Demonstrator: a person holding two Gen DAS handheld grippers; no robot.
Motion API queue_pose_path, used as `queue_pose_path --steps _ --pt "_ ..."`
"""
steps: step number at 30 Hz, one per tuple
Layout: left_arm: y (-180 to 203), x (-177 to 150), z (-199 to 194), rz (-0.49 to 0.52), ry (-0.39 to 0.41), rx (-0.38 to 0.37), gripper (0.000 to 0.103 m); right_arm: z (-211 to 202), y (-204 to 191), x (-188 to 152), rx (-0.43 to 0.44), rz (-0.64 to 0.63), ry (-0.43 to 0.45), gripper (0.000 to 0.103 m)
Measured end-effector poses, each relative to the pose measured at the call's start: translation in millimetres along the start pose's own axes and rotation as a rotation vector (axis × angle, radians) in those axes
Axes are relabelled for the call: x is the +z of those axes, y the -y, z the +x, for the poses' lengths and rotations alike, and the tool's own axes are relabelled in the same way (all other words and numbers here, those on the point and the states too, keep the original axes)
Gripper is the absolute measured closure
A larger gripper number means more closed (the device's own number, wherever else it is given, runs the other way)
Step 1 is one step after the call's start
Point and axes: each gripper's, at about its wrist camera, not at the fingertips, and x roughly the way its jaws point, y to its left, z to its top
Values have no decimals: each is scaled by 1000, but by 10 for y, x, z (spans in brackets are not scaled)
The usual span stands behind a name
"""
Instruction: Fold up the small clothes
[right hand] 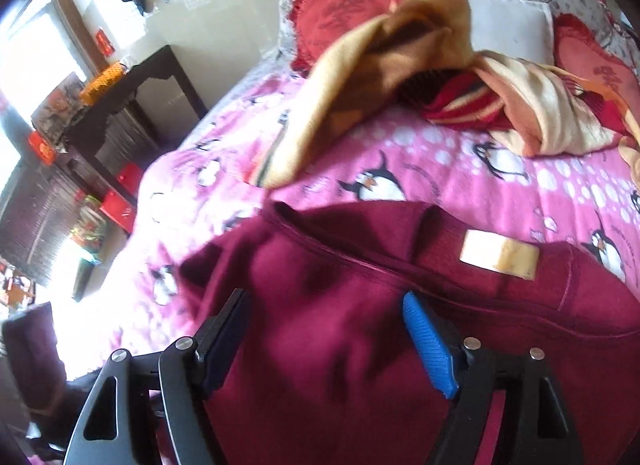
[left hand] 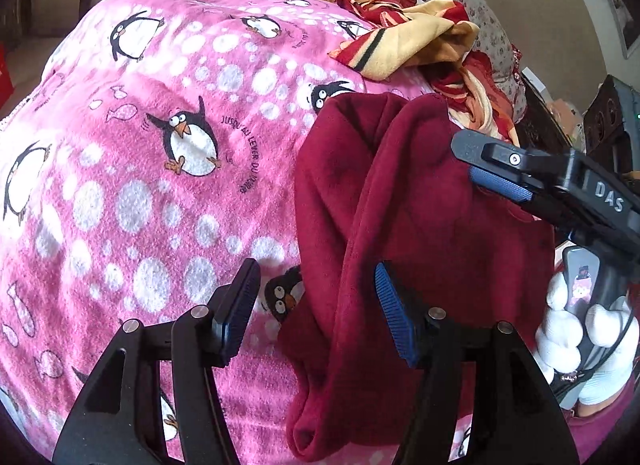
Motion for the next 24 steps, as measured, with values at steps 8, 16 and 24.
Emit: queue_pose_path --steps 8,16,24 --pt "-65 -105 -64 -24 12 -10 42 312 -577 127 68 -95 -106 26" --pt "-148 -239 -119 -28 30 -32 41 823 -888 212 -36 -189 -203 26" --pt "-134 -284 -132 -16 33 -37 38 1088 -1040 271 -157 -238 -217 19"
